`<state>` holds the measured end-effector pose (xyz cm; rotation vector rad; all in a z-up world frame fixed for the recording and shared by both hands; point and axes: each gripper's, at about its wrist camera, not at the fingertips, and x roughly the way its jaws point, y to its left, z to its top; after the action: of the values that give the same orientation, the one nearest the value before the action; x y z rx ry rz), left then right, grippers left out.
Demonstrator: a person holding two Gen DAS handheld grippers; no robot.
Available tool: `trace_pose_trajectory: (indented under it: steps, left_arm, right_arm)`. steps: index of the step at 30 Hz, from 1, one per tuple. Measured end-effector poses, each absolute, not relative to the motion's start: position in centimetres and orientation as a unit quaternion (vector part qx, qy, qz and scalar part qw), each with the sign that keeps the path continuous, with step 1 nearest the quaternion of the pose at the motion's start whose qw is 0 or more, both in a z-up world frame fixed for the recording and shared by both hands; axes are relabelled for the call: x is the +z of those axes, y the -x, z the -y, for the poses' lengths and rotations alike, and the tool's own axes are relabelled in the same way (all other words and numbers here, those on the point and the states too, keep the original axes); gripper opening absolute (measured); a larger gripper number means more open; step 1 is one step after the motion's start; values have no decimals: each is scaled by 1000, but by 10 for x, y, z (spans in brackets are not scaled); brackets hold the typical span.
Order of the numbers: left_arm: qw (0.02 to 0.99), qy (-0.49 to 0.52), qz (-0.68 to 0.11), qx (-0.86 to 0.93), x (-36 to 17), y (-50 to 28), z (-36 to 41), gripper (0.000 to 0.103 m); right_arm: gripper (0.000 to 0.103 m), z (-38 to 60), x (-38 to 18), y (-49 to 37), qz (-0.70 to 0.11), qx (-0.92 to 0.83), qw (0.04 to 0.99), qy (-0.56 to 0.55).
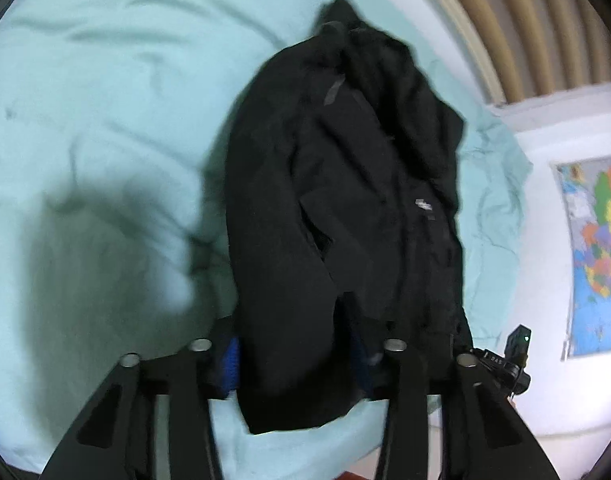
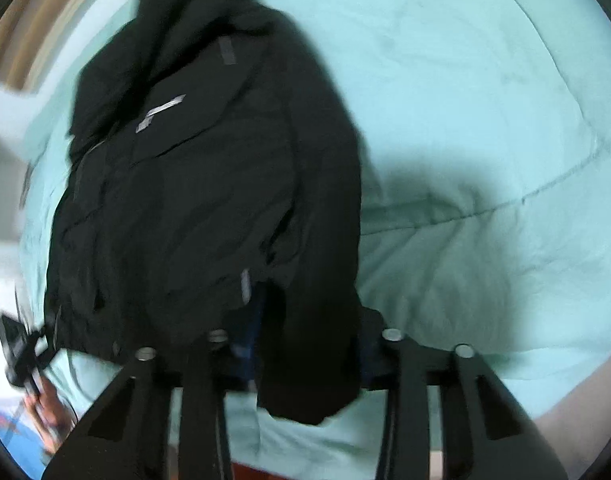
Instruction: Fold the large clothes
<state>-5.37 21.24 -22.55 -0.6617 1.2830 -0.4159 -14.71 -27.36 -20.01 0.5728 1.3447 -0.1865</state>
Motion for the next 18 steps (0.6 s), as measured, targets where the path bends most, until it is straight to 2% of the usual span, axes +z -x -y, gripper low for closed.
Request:
trace_pose_trajectory:
  steps: [2,5,7,10,13,15,16,18]
  left_arm:
    - [733,301,-577,-197,-219,53,-211,42]
    - [718,313,-588,-202,-229,48,-209,43]
    - [691,353,-598,-201,-245,47,-210,47]
    - [691,363,-591,-200,-247,49,-211,47]
    - [700,356,-587,-194,-240,48,-209,44]
    - [714,344,-577,-197,-226,45,-207,26]
    - [718,341,-573,-198,-221,43,-207,22]
    - [733,342,-553,-202,-201,38,-212,16]
  right_arm:
    - [39,269,-194,147,-609,-63,742,-272]
    - [48,270,-206,145,-622,-56,723,-296]
    - [49,275,-221,145,-628,-61,705,-323]
    - [49,275,-236,145,-620,-55,700,-349]
    - [38,271,-233,142,-617,-57,705,-347]
    - [25,267,-219,137,-615,-59,719,-318]
    - [19,267,-213,137,-612,-56,725,-312]
    - [15,268,-193,133,-595,-47,738,-314]
